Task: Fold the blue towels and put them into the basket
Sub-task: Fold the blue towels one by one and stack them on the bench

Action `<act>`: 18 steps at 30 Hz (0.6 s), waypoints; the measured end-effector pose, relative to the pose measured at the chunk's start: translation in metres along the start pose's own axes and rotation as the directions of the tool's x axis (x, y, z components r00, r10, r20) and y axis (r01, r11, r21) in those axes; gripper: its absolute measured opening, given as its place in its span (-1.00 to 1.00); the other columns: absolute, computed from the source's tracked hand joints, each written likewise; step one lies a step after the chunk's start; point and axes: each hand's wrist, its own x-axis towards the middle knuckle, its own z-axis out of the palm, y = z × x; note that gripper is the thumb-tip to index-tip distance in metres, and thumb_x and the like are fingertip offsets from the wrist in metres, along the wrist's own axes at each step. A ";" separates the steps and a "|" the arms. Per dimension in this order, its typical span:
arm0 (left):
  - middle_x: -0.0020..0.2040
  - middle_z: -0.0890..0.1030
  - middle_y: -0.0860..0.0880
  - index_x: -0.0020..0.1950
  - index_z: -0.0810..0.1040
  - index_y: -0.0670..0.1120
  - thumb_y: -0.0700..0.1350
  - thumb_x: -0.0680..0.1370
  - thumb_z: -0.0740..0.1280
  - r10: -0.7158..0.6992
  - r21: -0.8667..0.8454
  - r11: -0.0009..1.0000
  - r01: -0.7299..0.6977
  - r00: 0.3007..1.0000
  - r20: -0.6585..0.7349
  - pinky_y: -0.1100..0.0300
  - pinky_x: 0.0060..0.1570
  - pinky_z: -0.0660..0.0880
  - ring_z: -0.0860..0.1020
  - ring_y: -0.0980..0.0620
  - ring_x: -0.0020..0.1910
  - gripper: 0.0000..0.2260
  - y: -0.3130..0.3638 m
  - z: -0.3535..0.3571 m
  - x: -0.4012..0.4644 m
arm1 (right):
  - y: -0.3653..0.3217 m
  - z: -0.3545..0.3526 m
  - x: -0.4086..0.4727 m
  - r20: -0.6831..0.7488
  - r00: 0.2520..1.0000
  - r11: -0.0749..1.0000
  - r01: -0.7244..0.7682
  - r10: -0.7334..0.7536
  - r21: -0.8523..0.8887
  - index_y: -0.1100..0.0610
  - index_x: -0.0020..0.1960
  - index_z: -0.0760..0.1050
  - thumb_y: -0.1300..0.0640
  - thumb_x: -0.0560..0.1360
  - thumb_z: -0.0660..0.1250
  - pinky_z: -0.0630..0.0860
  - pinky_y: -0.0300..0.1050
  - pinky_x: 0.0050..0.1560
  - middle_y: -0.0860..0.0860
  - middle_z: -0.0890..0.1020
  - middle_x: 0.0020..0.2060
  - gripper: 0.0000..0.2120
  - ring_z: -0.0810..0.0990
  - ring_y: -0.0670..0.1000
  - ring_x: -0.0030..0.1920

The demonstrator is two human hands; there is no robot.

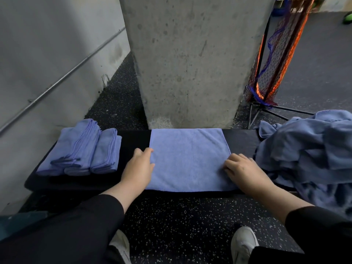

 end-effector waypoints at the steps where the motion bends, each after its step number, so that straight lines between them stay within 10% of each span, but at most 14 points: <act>1: 0.15 0.37 -0.06 0.41 0.39 -0.02 -0.05 0.60 0.36 0.053 0.079 0.996 -0.050 0.998 -0.037 -0.03 -0.10 0.54 0.52 -0.08 -0.09 -0.61 -0.003 0.000 -0.003 | 0.002 0.001 -0.005 0.010 0.999 0.999 0.035 -0.036 0.028 -0.03 -0.01 0.58 -0.04 0.57 0.28 0.44 0.01 -0.13 -0.10 0.55 -0.04 -0.86 0.52 0.07 -0.02; 6: 0.25 0.45 0.06 0.35 0.51 0.10 0.29 0.55 0.21 0.572 0.180 0.804 -0.567 0.820 0.033 0.03 0.26 0.38 0.45 0.02 0.24 -0.54 -0.014 -0.002 -0.031 | 0.013 -0.006 -0.033 0.010 0.981 0.968 0.189 -0.193 0.164 -0.13 0.12 0.51 -0.33 0.53 0.20 0.43 -0.07 0.06 -0.21 0.51 0.13 -0.66 0.48 -0.13 0.13; 10: 0.49 0.31 0.07 0.50 0.36 0.14 0.34 0.55 0.20 0.578 0.199 0.779 -0.595 0.804 0.144 0.06 0.47 0.18 0.25 0.07 0.49 -0.43 -0.036 0.011 -0.044 | 0.021 -0.002 -0.042 0.024 0.964 0.951 0.256 -0.264 0.174 -0.11 0.19 0.49 -0.25 0.44 0.42 0.40 -0.12 0.15 -0.17 0.49 0.26 -0.60 0.49 -0.11 0.26; 18: 0.24 0.52 0.14 0.27 0.57 0.08 0.15 0.64 0.12 0.606 0.143 0.786 -0.601 0.796 0.014 0.16 0.23 0.35 0.47 0.12 0.23 -0.66 -0.056 0.010 -0.041 | 0.025 -0.008 -0.037 -0.134 0.942 0.929 0.328 -0.308 0.173 0.01 0.01 0.60 0.19 0.40 0.54 0.55 -0.08 -0.02 -0.11 0.62 0.13 -0.77 0.65 -0.04 0.06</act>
